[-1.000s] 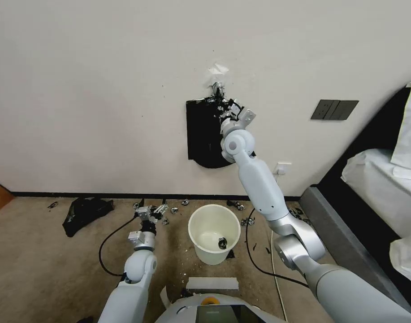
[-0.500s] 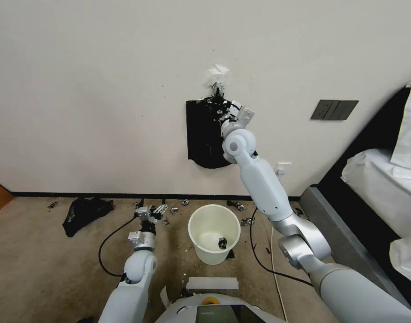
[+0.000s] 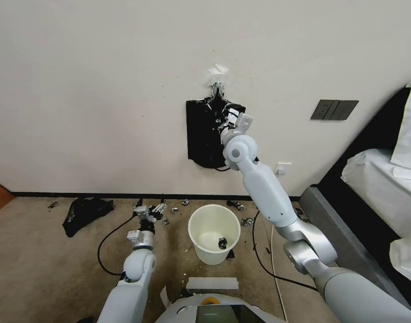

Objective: Place a trash bag onto the trash bin.

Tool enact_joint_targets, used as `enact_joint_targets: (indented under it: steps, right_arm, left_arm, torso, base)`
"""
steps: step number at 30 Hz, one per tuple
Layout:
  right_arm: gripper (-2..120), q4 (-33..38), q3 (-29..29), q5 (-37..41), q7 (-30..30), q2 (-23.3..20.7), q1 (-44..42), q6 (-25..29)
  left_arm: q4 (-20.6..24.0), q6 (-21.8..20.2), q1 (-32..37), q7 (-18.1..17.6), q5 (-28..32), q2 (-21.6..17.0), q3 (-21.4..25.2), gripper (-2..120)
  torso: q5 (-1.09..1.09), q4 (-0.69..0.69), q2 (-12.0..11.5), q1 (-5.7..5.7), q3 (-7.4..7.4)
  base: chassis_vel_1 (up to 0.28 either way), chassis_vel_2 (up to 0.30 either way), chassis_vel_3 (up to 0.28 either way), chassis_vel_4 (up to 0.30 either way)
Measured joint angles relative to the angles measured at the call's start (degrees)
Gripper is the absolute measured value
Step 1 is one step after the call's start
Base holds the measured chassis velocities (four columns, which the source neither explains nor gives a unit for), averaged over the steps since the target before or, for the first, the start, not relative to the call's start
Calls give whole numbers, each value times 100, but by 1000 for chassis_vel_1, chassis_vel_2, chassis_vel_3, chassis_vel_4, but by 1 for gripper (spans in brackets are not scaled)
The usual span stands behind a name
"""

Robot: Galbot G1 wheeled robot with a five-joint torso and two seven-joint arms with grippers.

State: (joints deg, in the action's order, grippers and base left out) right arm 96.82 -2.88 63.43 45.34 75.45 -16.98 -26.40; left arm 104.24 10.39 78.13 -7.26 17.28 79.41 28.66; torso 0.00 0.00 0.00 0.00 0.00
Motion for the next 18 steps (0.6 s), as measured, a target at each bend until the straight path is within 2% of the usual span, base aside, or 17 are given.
enact_joint_targets:
  steps: [18]
  right_arm:
    - [9, 506, -238, 73, 193, -366, -531, -51]
  left_arm:
    - [-103, -13, -138, -7, 8, 2, -30, 100]
  torso:
    - [0, 0, 0, 0, 0]
  base:
    - [0, 0, 0, 0]
